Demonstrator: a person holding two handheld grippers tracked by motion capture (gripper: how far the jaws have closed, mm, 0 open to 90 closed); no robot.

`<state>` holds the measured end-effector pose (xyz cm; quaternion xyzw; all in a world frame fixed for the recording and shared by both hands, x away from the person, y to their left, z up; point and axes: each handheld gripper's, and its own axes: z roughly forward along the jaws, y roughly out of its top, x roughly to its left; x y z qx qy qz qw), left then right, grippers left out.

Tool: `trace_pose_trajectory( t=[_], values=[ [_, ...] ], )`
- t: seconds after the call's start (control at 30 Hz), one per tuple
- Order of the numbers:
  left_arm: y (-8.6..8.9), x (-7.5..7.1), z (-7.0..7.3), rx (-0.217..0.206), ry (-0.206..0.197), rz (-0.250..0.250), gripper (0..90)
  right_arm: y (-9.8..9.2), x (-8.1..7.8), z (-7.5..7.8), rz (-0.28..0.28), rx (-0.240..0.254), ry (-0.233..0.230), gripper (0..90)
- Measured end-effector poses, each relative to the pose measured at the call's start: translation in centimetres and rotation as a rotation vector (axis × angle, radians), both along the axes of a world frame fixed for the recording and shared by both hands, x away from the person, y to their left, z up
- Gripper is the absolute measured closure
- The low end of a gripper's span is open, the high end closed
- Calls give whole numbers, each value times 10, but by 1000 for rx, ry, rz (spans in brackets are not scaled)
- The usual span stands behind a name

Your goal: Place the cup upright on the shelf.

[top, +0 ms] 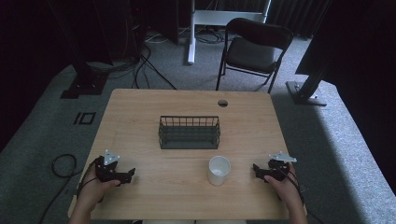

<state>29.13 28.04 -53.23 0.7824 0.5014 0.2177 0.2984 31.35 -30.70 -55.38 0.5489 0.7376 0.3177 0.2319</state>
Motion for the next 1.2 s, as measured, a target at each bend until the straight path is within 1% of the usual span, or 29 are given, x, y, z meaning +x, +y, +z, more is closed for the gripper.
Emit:
trace_pose_trajectory(
  t=[0.07,0.1,0.2,0.23,0.33,0.4,0.43,0.5,0.6,0.73,0.8,0.87,0.93,1.07,1.17,1.2],
  values=[
    [-3,0,1,-5,-3,-13,6,0,0,0,0,0,0,108],
    [-5,0,2,-5,-1,-28,6,0,0,0,0,0,0,108],
    [-10,1,4,-4,-5,-47,6,0,0,0,0,0,0,108],
    [-12,1,5,-10,-8,-50,6,0,0,0,0,0,0,108],
    [-18,2,6,9,-9,-72,6,0,0,0,0,0,0,108],
    [-23,4,8,-4,-11,-76,6,0,0,0,0,0,0,108],
    [-23,4,8,-4,-11,-76,6,0,0,0,0,0,0,108],
    [-29,5,9,1,-12,-94,6,0,0,0,0,0,0,108],
    [-34,6,11,3,-15,-108,5,0,0,0,0,0,0,108],
    [-42,6,14,-11,-19,-140,6,0,0,0,0,0,0,108],
    [-47,6,16,-10,-22,-158,6,0,0,0,0,0,0,108],
    [-52,7,18,-22,-20,-177,6,0,0,0,0,0,0,108],
    [-54,7,18,-15,-21,-183,5,0,0,0,0,0,0,107],
    [-64,7,20,-12,-21,-218,5,0,0,0,1,0,0,107],
    [-70,8,24,-30,-30,-236,6,0,0,0,0,0,0,107],
    [-73,9,26,-50,-35,-249,6,0,0,0,0,0,0,107]
  ],
)
